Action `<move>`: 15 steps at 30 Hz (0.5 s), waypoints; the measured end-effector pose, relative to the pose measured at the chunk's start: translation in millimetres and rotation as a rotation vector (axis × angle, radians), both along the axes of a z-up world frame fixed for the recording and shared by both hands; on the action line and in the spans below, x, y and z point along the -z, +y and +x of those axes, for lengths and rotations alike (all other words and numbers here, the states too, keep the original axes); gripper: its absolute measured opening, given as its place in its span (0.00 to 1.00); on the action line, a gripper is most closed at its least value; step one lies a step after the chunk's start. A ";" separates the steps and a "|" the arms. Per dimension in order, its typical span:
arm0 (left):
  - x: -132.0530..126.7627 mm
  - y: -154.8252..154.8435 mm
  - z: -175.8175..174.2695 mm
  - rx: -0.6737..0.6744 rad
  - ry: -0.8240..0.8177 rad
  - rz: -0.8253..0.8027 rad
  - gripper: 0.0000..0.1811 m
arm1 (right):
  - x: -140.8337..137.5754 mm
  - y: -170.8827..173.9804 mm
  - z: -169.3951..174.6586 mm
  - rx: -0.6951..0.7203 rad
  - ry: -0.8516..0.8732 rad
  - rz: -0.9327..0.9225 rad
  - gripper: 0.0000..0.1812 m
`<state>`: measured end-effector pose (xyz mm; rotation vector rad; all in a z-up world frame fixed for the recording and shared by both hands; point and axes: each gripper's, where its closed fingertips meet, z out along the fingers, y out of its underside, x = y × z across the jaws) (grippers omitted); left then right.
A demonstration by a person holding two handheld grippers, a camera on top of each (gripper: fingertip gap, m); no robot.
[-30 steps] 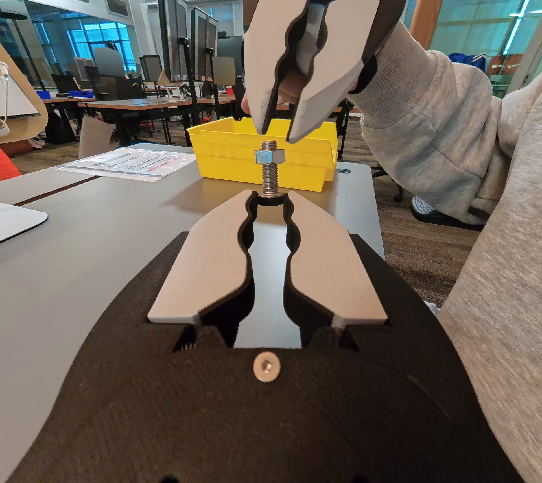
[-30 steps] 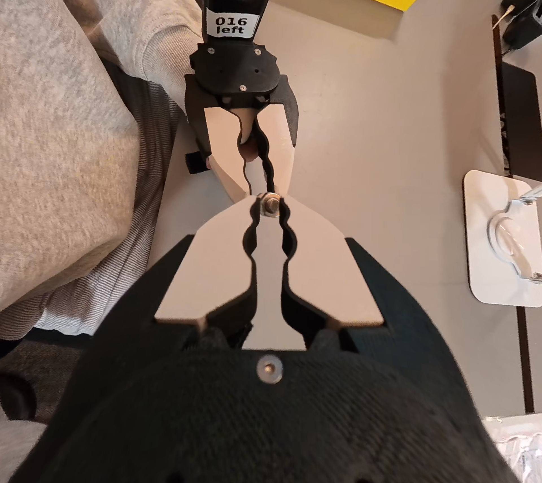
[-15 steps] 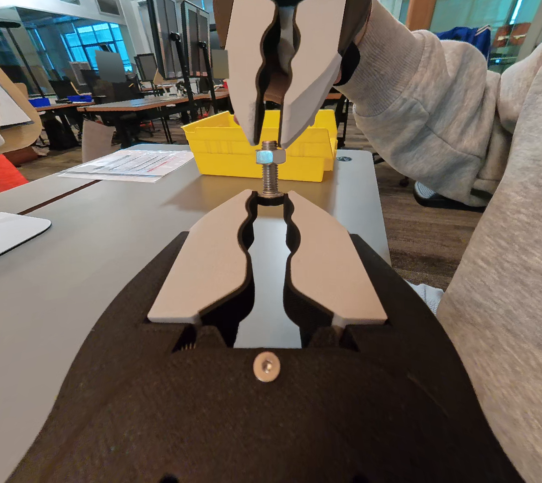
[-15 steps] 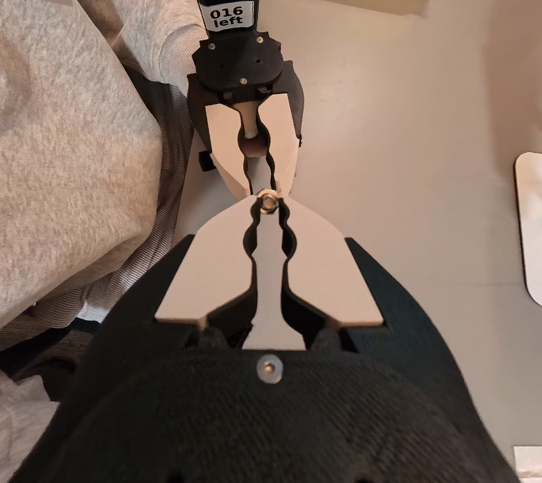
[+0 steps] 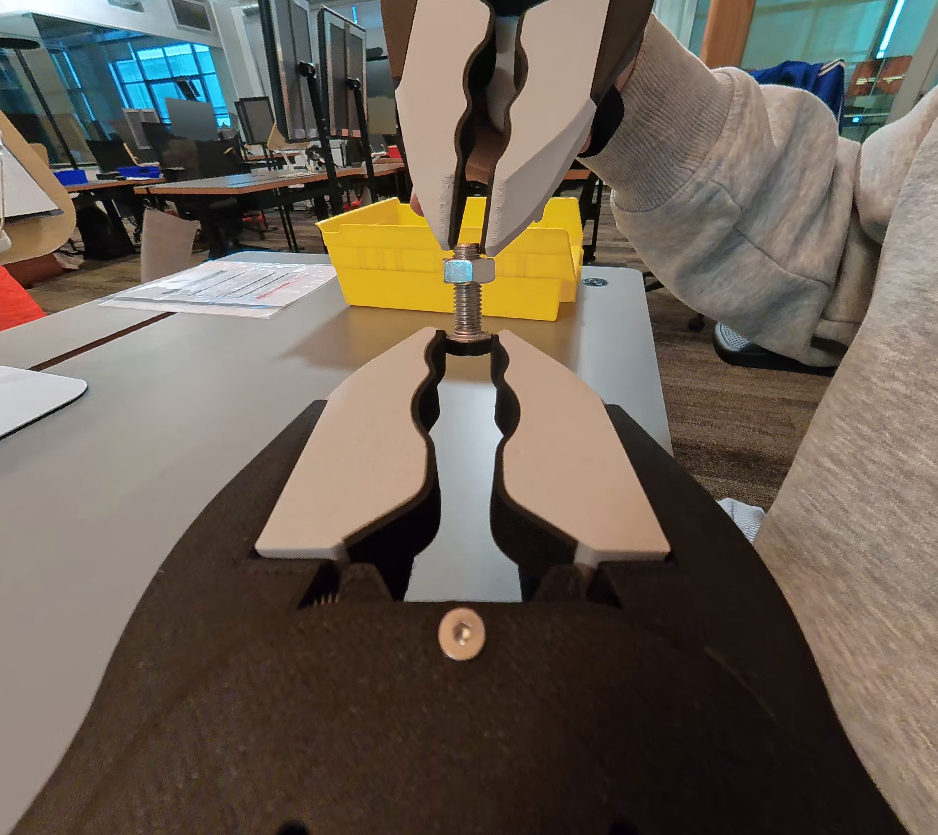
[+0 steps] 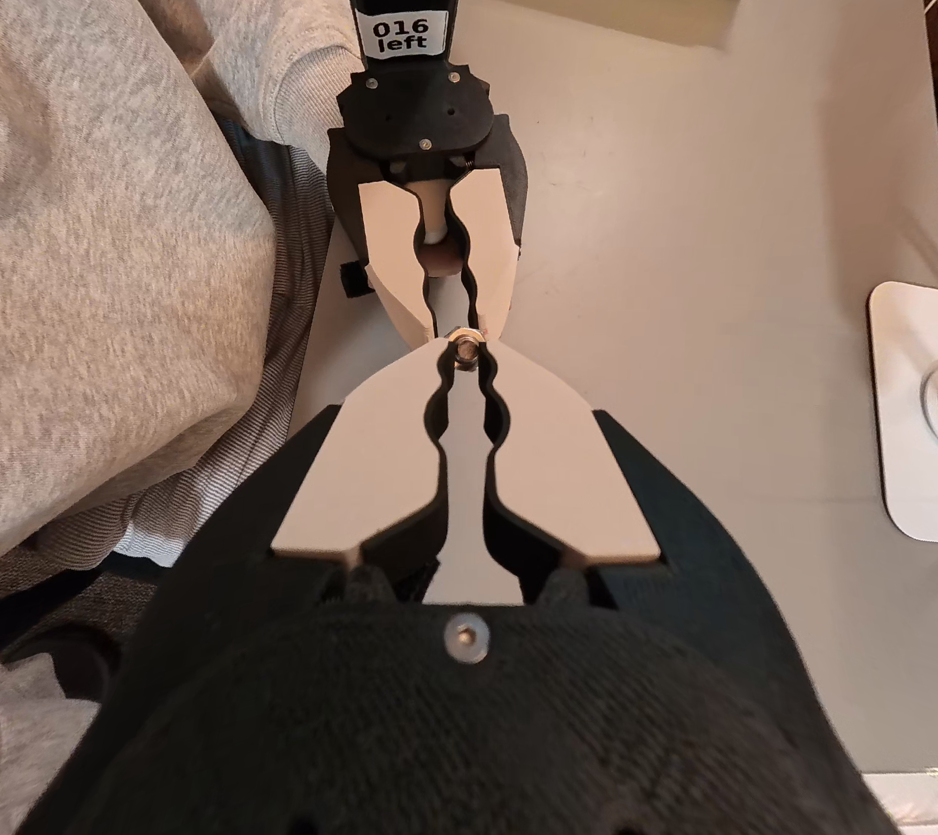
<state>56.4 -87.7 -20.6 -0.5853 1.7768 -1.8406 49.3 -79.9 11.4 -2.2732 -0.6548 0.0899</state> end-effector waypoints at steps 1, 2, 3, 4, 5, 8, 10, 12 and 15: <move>-0.1 -0.2 -0.1 0.001 -0.001 0.001 0.11 | 0.0 -0.2 -0.2 0.000 0.001 -0.001 0.05; -0.1 -0.2 -0.1 0.000 -0.001 0.000 0.11 | -0.1 -0.4 -0.1 0.000 0.001 -0.003 0.05; -0.2 -0.3 0.0 0.001 0.000 -0.001 0.11 | -0.2 -0.4 -0.1 0.000 0.000 -0.003 0.05; -0.5 -0.2 0.1 0.001 0.000 -0.003 0.11 | -0.4 -0.3 0.1 0.000 -0.003 -0.002 0.05; -0.8 0.0 0.1 -0.001 -0.001 -0.004 0.11 | -0.7 0.0 0.1 0.000 -0.006 0.000 0.05; -1.6 0.4 0.3 -0.001 0.001 -0.012 0.11 | -1.6 0.6 0.4 0.000 -0.018 0.004 0.05; -2.4 0.7 0.3 0.000 0.003 -0.018 0.11 | -2.3 1.2 0.6 0.002 -0.026 0.006 0.05; -3.3 1.4 0.5 0.000 0.007 -0.028 0.11 | -3.3 2.3 1.1 0.008 -0.032 0.007 0.05; -2.9 1.7 0.6 0.001 0.013 -0.030 0.11 | -2.8 3.1 1.5 0.010 -0.039 0.006 0.04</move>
